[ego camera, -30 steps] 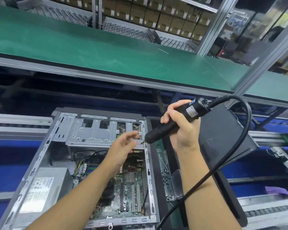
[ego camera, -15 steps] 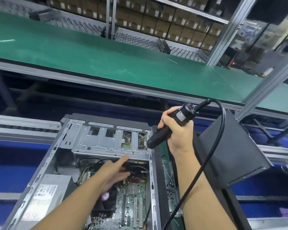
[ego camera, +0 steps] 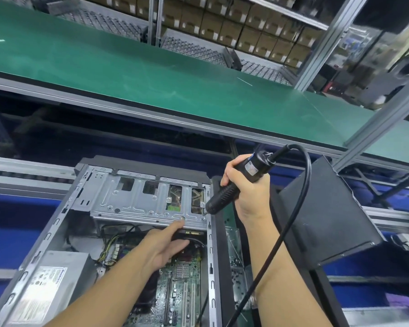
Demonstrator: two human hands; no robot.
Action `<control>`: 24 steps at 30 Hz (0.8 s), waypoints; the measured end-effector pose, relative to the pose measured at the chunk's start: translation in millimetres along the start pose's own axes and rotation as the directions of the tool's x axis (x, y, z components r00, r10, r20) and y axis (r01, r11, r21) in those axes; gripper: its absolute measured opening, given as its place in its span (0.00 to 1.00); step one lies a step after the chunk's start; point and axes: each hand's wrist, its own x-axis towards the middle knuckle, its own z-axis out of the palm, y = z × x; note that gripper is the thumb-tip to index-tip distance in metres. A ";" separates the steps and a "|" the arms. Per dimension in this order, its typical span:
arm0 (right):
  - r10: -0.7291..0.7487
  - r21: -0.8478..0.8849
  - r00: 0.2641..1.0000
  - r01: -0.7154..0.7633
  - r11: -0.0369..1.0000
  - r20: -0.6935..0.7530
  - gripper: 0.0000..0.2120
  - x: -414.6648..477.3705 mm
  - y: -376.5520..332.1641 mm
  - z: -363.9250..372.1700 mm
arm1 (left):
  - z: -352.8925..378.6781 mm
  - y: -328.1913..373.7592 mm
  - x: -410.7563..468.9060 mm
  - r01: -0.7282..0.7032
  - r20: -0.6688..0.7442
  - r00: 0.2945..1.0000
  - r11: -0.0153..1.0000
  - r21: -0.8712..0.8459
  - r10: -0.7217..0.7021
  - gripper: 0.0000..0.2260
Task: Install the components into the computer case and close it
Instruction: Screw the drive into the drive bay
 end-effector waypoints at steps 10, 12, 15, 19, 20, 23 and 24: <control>0.037 -0.053 0.999 -0.037 0.998 -0.009 0.08 2.9 8.6 -1.2 | -0.7 -3.4 -4.7 -0.067 0.036 0.997 0.997 -0.030 0.068 0.51; 0.037 -0.074 0.999 -0.036 0.997 0.008 0.08 3.3 8.1 -1.0 | -1.1 -3.1 -4.9 -0.074 0.033 0.997 0.997 -0.031 0.075 0.60; 0.035 -0.090 0.999 -0.032 0.995 0.030 0.07 3.3 8.1 1.6 | -0.8 -2.4 -6.7 -0.084 0.033 0.996 0.996 -0.033 0.085 0.62; 0.016 -0.129 0.997 -0.006 0.992 0.069 0.11 5.7 8.2 4.3 | -1.8 -2.7 -8.1 -0.083 0.035 0.996 0.996 -0.040 0.085 0.65; 0.013 -0.134 0.997 -0.003 0.991 0.078 0.12 6.0 8.4 5.1 | -2.0 -2.9 -8.2 -0.082 0.039 0.996 0.996 -0.042 0.083 0.66; 0.026 -0.138 0.995 -0.012 0.990 0.098 0.12 5.5 10.7 8.1 | -2.2 -2.7 -9.9 -0.081 0.054 0.995 0.996 -0.038 0.083 0.65; 0.034 -0.138 0.994 -0.019 0.990 0.106 0.10 4.7 11.6 9.4 | -2.2 -2.3 -10.8 -0.083 0.057 0.995 0.996 -0.039 0.085 0.65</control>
